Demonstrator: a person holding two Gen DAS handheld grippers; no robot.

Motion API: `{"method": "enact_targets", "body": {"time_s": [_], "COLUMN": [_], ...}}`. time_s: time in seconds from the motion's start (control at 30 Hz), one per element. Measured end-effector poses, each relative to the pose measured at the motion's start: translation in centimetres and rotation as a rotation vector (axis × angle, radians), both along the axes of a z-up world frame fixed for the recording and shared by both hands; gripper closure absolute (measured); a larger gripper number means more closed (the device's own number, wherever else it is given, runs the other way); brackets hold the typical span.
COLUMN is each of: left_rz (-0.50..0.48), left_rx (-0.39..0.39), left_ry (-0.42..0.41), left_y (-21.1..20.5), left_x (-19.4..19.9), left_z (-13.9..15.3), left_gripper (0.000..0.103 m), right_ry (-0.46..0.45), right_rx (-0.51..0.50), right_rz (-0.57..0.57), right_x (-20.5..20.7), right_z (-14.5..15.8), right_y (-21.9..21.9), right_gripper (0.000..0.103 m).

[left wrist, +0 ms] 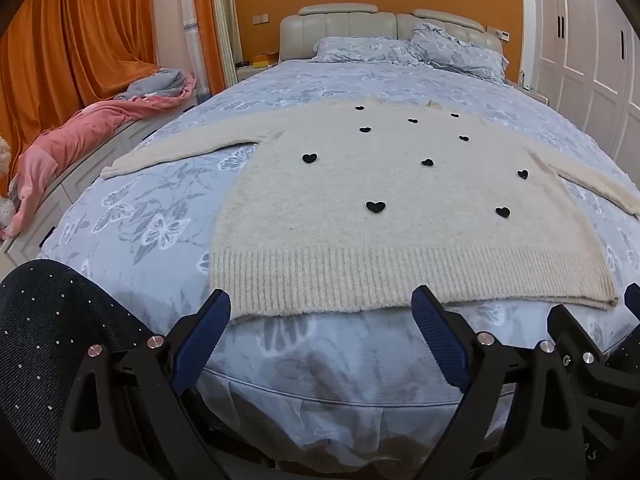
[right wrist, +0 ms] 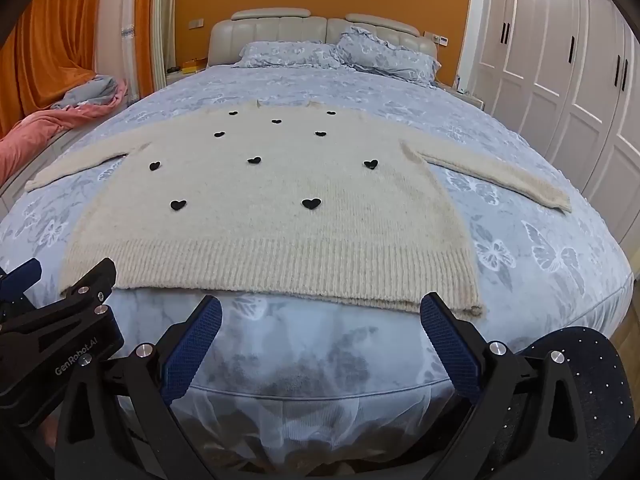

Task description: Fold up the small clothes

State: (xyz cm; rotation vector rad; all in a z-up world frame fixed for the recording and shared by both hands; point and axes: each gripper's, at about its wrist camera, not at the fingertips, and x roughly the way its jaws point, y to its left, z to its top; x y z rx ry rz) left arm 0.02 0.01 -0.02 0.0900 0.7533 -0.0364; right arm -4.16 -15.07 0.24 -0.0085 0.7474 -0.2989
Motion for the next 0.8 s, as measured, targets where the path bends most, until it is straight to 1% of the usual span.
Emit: {"method": "enact_targets", "body": {"time_s": [0.8], "left_rz": [0.0], "left_rx": [-0.004], "left_ry": [0.004], "left_y": [0.12], "left_x": [0.16], "left_z": [-0.32], "left_gripper": [0.013], "right_ry": [0.011], "right_rx": [0.007], "right_rz": [-0.013], "right_x": [0.11], "right_z": [-0.1], "right_y": [0.04], "right_gripper": [0.005]}}
